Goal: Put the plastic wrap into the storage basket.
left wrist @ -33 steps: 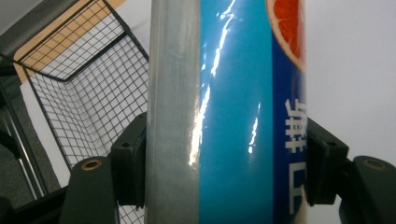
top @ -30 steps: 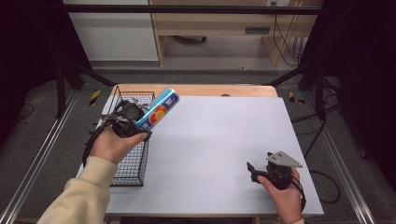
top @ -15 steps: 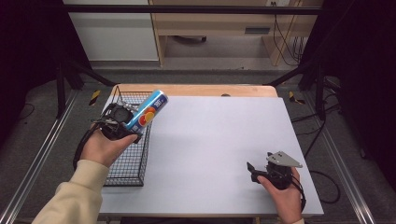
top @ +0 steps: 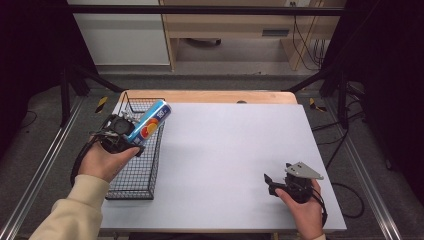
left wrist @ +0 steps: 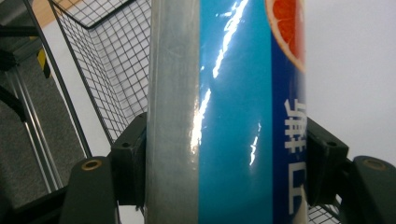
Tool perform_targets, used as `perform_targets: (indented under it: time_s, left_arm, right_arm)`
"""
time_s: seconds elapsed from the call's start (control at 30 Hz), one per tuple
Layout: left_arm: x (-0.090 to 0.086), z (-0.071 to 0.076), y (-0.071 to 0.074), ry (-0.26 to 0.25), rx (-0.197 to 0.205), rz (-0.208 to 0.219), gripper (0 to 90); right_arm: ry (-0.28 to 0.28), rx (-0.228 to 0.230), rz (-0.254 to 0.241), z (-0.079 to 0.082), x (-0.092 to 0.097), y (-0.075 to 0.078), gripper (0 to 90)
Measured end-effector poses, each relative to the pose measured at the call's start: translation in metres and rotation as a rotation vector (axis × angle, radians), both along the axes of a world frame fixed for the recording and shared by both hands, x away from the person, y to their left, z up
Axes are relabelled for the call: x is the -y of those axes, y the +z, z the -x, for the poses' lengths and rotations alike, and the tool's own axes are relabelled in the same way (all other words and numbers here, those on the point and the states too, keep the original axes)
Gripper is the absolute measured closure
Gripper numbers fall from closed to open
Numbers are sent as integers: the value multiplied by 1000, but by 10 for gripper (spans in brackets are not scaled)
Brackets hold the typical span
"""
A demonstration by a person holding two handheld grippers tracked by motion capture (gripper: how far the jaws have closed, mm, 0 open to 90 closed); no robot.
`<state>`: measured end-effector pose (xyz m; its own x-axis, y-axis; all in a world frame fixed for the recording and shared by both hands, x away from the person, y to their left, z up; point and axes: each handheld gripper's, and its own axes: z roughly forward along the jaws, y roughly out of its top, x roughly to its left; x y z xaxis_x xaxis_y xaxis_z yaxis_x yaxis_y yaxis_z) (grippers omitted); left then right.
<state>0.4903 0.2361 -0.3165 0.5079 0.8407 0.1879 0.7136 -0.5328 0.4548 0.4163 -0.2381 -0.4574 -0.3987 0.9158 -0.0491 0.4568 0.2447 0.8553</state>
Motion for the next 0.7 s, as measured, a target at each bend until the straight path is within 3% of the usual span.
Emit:
perform_targets:
  time_s: [0.7]
  left_arm:
    - [-9,3,-11,27,-20,7,319]
  right_arm:
    - [-3,-10,-1,0,-1,-1,144]
